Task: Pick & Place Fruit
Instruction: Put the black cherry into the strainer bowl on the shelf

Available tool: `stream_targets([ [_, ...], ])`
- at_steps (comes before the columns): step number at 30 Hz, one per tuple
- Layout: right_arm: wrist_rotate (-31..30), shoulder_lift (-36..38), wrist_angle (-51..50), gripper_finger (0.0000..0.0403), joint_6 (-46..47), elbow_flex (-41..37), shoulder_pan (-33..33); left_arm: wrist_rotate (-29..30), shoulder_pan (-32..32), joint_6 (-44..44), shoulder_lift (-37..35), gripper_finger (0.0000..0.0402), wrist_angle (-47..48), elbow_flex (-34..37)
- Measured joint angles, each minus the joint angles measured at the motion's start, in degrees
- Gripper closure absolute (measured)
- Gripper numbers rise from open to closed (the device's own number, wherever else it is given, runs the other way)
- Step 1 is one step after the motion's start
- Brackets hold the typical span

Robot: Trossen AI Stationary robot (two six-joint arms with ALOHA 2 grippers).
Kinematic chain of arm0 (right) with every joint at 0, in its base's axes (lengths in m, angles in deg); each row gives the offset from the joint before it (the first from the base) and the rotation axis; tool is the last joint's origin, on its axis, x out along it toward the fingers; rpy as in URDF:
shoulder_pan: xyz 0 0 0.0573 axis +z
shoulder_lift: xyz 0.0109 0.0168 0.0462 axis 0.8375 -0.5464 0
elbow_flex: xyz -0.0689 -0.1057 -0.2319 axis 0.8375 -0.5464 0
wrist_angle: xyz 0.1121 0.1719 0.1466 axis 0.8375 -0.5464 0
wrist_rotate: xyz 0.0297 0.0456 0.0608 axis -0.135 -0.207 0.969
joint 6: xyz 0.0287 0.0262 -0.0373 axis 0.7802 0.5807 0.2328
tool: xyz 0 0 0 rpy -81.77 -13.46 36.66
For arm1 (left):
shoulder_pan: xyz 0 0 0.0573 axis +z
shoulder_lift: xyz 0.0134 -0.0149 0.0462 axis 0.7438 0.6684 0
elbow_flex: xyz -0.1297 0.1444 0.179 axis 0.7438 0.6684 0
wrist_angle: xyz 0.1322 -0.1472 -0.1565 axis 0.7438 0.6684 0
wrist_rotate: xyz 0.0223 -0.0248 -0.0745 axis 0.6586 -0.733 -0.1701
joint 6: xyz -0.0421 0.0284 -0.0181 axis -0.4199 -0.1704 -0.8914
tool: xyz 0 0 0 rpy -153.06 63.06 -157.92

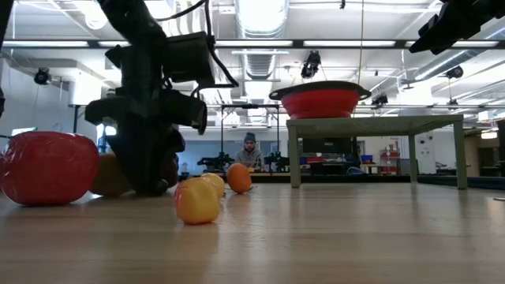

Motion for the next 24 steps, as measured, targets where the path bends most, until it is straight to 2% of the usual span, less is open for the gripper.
stream_targets([
  [12,0.0,0.0,0.0,0.0390,0.0,0.0,0.0,1.3,-0.1,0.7,0.0,0.0227,-1.5,0.2],
  [24,0.0,0.0,0.0,0.0390,0.0,0.0,0.0,3.5,-0.1,1.2,0.1,0.0294,-3.6,0.2],
])
